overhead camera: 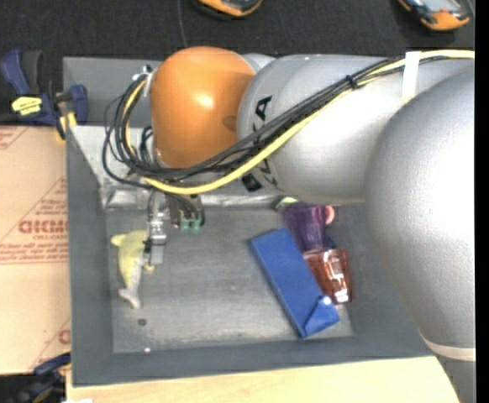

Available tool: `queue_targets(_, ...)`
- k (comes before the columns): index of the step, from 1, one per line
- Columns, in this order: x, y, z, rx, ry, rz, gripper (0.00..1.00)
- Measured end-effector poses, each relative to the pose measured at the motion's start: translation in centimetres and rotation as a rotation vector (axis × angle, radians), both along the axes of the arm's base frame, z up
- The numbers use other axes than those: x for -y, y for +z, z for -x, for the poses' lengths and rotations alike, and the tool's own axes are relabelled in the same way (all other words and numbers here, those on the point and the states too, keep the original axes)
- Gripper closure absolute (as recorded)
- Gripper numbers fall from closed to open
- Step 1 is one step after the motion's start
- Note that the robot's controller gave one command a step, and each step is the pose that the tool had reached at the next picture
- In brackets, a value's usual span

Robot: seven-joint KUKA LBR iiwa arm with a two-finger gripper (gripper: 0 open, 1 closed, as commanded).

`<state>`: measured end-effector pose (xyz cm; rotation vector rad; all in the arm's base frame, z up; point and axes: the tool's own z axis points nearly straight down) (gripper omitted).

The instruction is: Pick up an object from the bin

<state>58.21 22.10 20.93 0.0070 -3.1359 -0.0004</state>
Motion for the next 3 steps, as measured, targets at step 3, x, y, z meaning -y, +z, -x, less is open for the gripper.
queue_targets(3, 1.1, -6.9, 1.2, 0.015, 0.499, -0.002, 0.00)
